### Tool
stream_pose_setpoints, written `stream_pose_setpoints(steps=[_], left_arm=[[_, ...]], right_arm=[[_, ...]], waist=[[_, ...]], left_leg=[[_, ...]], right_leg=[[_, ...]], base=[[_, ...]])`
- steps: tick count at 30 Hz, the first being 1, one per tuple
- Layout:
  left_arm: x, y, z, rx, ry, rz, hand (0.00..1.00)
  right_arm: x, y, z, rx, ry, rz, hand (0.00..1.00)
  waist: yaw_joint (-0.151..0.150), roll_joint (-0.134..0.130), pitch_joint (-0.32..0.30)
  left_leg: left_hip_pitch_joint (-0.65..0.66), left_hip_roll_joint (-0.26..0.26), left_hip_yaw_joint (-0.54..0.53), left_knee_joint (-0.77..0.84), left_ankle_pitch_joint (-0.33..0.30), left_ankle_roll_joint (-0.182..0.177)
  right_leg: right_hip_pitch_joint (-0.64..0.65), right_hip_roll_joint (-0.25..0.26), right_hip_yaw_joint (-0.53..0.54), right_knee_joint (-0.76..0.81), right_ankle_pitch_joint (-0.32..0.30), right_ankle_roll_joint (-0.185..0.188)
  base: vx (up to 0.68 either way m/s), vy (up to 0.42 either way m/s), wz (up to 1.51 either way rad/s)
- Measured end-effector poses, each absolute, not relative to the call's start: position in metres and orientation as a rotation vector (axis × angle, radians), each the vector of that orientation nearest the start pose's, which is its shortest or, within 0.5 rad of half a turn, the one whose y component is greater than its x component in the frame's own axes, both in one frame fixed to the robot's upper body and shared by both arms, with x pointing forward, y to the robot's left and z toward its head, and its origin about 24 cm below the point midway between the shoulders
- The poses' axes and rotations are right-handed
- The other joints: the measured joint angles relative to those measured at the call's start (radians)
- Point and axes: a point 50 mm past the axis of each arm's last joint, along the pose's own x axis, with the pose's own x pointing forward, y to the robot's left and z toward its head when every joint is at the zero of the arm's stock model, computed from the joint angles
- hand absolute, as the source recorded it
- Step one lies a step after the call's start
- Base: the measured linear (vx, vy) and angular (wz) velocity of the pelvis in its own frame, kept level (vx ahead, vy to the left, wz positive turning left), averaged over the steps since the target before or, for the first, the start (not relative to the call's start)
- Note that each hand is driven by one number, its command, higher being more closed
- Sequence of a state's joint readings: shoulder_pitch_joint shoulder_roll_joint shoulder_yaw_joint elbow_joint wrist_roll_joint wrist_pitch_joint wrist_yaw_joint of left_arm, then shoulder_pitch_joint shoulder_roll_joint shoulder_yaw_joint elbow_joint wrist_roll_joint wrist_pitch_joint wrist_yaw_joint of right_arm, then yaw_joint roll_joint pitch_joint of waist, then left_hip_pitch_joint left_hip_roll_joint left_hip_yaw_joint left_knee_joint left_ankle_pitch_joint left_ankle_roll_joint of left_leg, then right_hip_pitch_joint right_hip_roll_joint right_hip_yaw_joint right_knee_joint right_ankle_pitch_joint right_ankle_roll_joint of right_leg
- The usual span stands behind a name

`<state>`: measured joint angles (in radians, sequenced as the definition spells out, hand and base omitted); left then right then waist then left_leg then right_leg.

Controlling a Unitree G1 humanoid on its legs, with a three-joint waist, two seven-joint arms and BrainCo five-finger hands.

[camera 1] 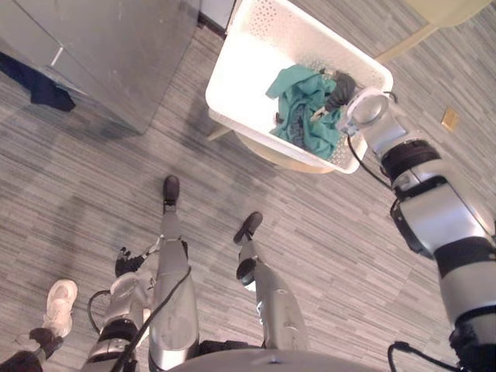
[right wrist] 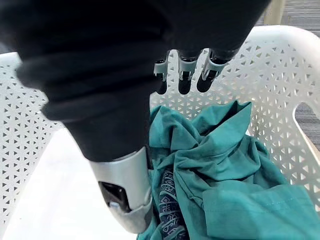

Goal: Pick up the laundry basket with both hands and put the clothes into the washing machine.

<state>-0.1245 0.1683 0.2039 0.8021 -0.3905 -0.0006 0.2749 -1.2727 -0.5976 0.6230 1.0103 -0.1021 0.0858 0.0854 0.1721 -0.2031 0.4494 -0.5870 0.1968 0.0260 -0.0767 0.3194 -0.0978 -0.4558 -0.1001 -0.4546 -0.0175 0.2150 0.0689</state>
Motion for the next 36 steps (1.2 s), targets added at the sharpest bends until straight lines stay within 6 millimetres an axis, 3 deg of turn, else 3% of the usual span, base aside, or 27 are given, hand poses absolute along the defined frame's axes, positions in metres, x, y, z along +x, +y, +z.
stream_pose_setpoints(steps=[9, 13, 17, 21, 28, 34, 35, 36], left_arm=[[0.212, 0.246, -0.088, -0.211, 0.637, 0.604, 0.0], [0.215, 0.239, -0.088, -0.196, 0.64, 0.568, 0.0], [0.22, 0.234, -0.083, -0.201, 0.61, 0.549, 0.0], [0.223, 0.226, -0.084, -0.2, 0.609, 0.524, 0.0], [0.223, 0.223, -0.084, -0.203, 0.608, 0.518, 0.0], [0.224, 0.214, -0.086, -0.188, 0.621, 0.477, 0.0], [0.224, 0.213, -0.086, -0.186, 0.622, 0.474, 0.0], [0.224, 0.213, -0.086, -0.186, 0.622, 0.473, 0.0]], right_arm=[[0.419, -0.225, 0.249, -1.032, -0.003, -0.059, 0.0], [0.419, -0.232, 0.25, -1.003, 0.01, -0.087, 0.0], [0.418, -0.234, 0.258, -1.002, -0.006, -0.102, 0.0], [0.415, -0.247, 0.264, -1.01, -0.013, -0.159, 0.0], [0.414, -0.25, 0.267, -1.006, -0.034, -0.182, 0.0], [0.41, -0.26, 0.271, -0.984, -0.043, -0.227, 0.0], [0.41, -0.261, 0.271, -0.976, -0.044, -0.233, 1.0], [0.41, -0.262, 0.27, -0.975, -0.045, -0.236, 1.0]], waist=[[0.011, 0.006, 0.003], [0.022, 0.036, 0.024], [0.032, 0.049, 0.032], [0.047, 0.084, 0.054], [0.053, 0.099, 0.062], [0.068, 0.138, 0.061], [0.07, 0.14, 0.061], [0.071, 0.141, 0.061]], left_leg=[[-0.041, -0.009, -0.013, 0.0, -0.002, 0.002], [-0.052, -0.015, -0.024, 0.0, -0.001, 0.002], [-0.079, -0.015, -0.025, 0.0, 0.0, 0.002], [-0.097, -0.016, -0.028, 0.007, -0.001, 0.003], [-0.134, -0.015, -0.031, 0.029, -0.006, 0.007], [-0.144, -0.016, -0.034, 0.044, -0.023, 0.006], [-0.144, -0.016, -0.034, 0.044, -0.023, 0.006], [-0.145, -0.016, -0.033, 0.044, -0.023, 0.006]], right_leg=[[-0.036, -0.008, -0.01, 0.007, -0.012, -0.002], [-0.038, -0.012, -0.025, 0.006, -0.006, -0.003], [-0.064, -0.011, -0.025, 0.006, -0.005, -0.003], [-0.077, -0.01, -0.027, 0.003, -0.005, -0.003], [-0.105, -0.009, -0.025, 0.003, -0.006, -0.004], [-0.109, -0.01, -0.027, 0.006, -0.013, -0.014], [-0.111, -0.01, -0.026, 0.007, -0.014, -0.015], [-0.112, -0.011, -0.026, 0.007, -0.014, -0.015]], base=[[0.03, 0.007, 0.03], [0.04, 0.012, 0.06], [0.04, -0.002, -0.03], [0.05, -0.001, -0.01], [0.04, 0.003, -0.03], [0.01, 0.003, 0.0], [0.0, 0.0, 0.0], [0.0, 0.0, 0.0]])
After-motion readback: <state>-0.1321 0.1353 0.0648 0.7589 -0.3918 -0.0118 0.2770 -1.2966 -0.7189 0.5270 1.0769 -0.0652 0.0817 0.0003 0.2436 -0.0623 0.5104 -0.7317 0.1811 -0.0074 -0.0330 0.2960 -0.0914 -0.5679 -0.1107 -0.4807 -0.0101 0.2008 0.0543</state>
